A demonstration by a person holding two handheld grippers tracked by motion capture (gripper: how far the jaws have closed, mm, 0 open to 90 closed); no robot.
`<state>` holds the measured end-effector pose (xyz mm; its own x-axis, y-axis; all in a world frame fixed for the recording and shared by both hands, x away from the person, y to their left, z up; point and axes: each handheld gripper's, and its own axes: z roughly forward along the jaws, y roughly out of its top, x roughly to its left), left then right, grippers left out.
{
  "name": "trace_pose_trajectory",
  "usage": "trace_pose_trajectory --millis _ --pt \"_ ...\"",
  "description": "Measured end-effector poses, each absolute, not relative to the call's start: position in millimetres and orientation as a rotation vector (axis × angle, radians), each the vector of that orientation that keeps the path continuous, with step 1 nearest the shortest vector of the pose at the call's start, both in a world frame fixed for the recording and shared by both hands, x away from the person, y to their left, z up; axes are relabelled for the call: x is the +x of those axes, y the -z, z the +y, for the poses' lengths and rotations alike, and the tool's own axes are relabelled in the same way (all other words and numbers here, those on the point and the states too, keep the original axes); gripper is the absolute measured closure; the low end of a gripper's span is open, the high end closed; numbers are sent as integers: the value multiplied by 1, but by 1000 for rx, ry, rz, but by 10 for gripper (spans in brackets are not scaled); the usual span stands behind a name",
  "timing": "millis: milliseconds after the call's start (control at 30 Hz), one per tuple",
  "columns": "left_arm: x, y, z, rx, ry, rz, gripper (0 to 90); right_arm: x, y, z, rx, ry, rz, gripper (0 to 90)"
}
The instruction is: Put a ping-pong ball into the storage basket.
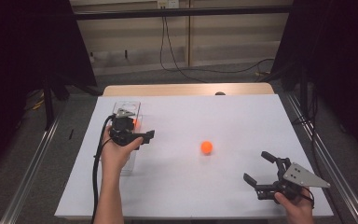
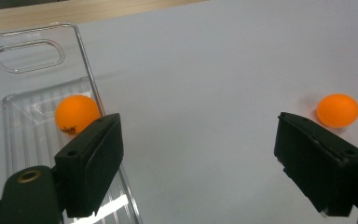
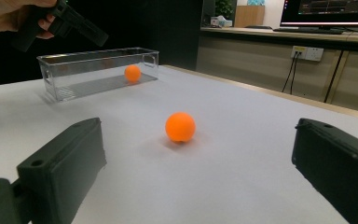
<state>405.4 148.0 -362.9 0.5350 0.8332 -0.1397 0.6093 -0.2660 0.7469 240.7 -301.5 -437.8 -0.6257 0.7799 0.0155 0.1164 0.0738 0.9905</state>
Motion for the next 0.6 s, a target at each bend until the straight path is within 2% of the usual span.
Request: trace_pose_trajectory --millis 600 --pt "406 368 132 2023 -317 1095 139 241 438 -301 888 -1594 1824 20"
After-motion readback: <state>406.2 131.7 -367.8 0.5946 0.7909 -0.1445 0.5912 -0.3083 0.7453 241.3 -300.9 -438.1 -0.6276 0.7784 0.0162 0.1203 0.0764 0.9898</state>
